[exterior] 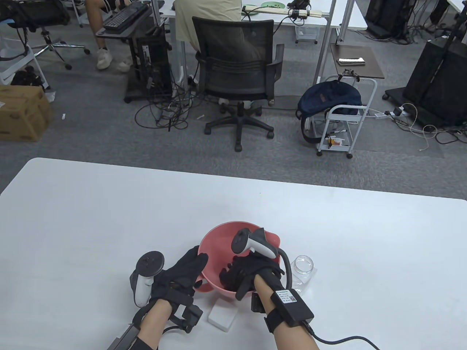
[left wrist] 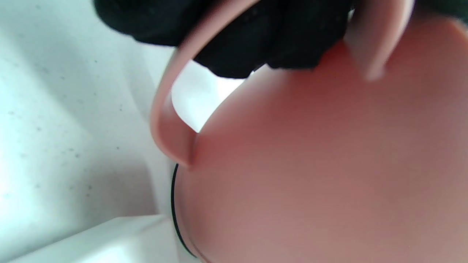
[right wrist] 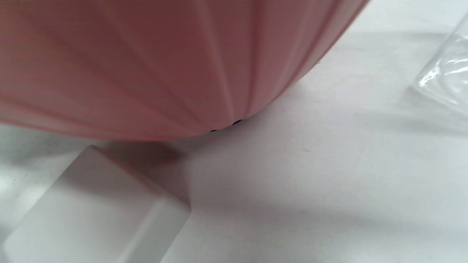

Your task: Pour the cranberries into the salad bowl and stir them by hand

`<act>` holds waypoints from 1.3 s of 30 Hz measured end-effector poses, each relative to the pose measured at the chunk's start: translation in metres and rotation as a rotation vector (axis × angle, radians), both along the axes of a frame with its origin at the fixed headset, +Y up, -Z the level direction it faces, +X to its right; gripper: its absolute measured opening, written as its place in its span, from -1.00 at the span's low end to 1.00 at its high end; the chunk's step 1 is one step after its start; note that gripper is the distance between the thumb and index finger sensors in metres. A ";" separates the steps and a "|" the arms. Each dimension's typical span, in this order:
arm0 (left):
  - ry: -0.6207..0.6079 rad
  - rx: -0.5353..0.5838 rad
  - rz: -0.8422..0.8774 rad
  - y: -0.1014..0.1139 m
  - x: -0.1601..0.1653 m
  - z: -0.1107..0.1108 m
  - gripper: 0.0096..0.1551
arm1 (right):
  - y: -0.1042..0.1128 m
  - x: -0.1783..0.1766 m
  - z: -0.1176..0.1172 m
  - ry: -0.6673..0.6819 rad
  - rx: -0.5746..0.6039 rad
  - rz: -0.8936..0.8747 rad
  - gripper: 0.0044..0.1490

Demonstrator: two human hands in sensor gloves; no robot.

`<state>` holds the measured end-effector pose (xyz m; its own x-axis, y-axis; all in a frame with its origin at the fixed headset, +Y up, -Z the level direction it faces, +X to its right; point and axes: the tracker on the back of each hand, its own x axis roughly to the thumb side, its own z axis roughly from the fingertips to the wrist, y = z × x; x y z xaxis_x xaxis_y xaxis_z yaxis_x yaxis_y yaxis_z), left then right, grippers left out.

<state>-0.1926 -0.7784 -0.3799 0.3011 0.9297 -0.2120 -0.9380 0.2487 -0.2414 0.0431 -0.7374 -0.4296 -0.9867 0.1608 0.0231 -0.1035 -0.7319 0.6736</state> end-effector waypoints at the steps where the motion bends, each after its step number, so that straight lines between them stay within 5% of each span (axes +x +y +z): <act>1: 0.000 0.000 0.000 0.000 0.000 0.000 -0.02 | 0.000 0.000 0.000 0.004 -0.003 0.001 -0.05; 14: -0.006 0.000 0.002 -0.001 0.000 0.000 -0.01 | -0.002 -0.004 0.001 0.049 -0.012 0.036 -0.31; 39: -0.017 0.002 0.007 -0.001 0.001 -0.001 0.00 | -0.003 -0.001 0.002 0.066 0.007 -0.045 -0.11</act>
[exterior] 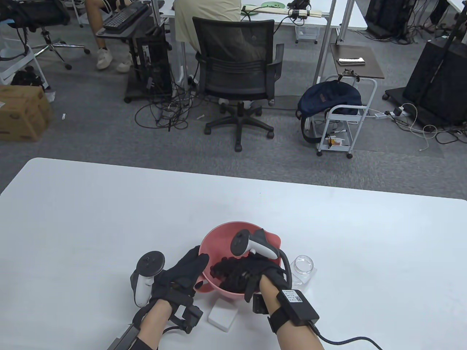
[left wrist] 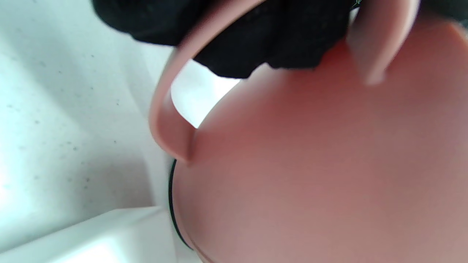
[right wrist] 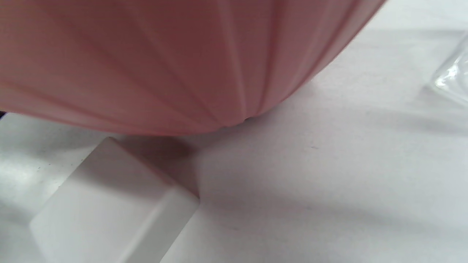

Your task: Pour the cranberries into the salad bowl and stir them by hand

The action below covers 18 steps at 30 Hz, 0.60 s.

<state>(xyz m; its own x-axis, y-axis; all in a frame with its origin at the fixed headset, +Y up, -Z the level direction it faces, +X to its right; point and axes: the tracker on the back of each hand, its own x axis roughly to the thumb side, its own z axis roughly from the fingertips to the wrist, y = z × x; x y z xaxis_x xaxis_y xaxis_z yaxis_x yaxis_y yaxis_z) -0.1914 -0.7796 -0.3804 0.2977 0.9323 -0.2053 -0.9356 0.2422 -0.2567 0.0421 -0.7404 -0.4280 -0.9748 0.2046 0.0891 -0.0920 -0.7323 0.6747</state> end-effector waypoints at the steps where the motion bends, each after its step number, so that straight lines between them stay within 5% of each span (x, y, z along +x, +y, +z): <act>1: -0.001 0.000 0.000 0.000 0.000 0.000 0.00 | 0.000 0.000 0.000 0.000 -0.001 0.002 -0.12; 15: 0.007 -0.020 0.019 -0.005 -0.002 -0.001 0.00 | 0.001 -0.003 -0.001 -0.006 -0.018 0.047 -0.23; 18: 0.009 -0.021 0.018 -0.005 -0.002 -0.001 0.00 | 0.000 -0.003 -0.001 -0.017 -0.032 0.064 -0.12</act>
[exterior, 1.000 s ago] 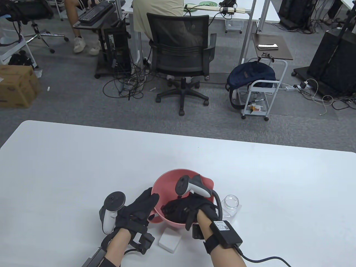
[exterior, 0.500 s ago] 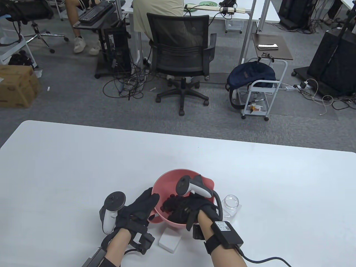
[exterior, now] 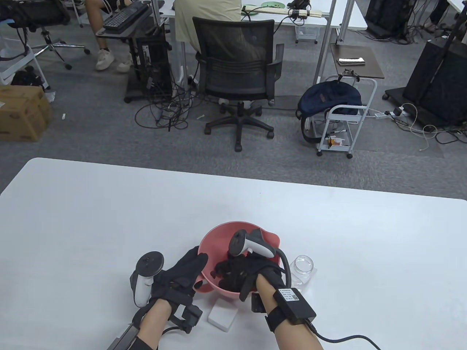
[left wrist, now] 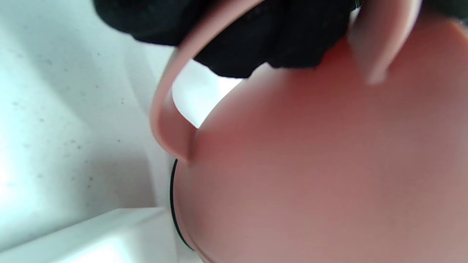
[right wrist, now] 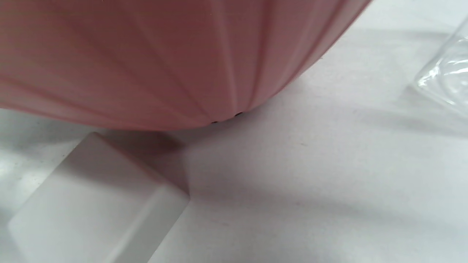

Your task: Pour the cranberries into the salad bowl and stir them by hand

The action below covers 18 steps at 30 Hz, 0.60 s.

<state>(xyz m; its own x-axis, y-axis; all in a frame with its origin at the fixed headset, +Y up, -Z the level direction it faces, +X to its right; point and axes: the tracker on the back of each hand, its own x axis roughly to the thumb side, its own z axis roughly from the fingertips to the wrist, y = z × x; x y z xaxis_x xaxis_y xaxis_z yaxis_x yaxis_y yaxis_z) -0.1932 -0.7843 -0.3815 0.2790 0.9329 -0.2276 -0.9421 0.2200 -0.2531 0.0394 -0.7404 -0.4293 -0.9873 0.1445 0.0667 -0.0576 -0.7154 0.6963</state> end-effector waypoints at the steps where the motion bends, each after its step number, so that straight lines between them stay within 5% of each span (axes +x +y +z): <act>1: 0.000 -0.001 0.003 0.000 0.000 0.000 0.00 | 0.000 0.000 0.000 -0.006 0.000 -0.006 -0.10; 8: 0.001 -0.001 0.002 0.000 0.000 0.000 0.00 | 0.000 0.001 0.000 -0.021 -0.009 -0.003 0.17; 18: 0.001 -0.002 0.003 0.000 0.000 0.000 0.00 | 0.001 0.001 -0.001 -0.035 0.010 -0.003 0.25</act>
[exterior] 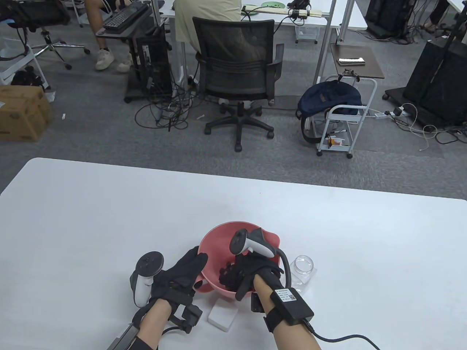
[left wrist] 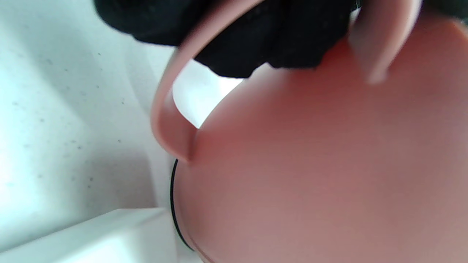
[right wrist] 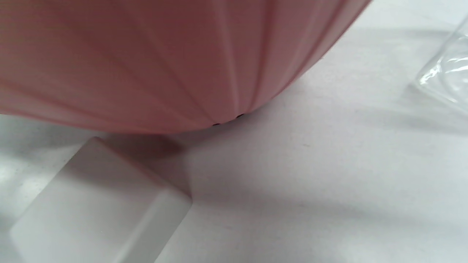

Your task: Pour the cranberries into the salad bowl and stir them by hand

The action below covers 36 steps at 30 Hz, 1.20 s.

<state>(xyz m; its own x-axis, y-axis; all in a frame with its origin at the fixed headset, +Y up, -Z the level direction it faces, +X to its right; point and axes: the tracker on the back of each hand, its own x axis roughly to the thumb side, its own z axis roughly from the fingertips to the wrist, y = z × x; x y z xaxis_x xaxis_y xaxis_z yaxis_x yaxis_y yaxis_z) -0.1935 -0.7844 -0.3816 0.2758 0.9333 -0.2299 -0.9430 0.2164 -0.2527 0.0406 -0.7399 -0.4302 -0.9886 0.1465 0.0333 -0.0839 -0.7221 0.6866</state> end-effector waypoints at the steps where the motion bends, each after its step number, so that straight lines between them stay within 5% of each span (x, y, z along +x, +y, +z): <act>1: 0.000 0.000 0.000 0.000 0.000 0.000 0.00 | 0.000 0.000 0.000 -0.004 0.006 0.005 0.25; 15: -0.001 0.000 0.000 0.000 0.000 0.000 0.00 | 0.004 0.001 0.001 -0.025 0.045 0.108 0.13; 36: -0.003 -0.003 0.005 0.000 0.000 0.000 0.00 | -0.002 -0.003 0.000 0.035 -0.003 0.069 -0.50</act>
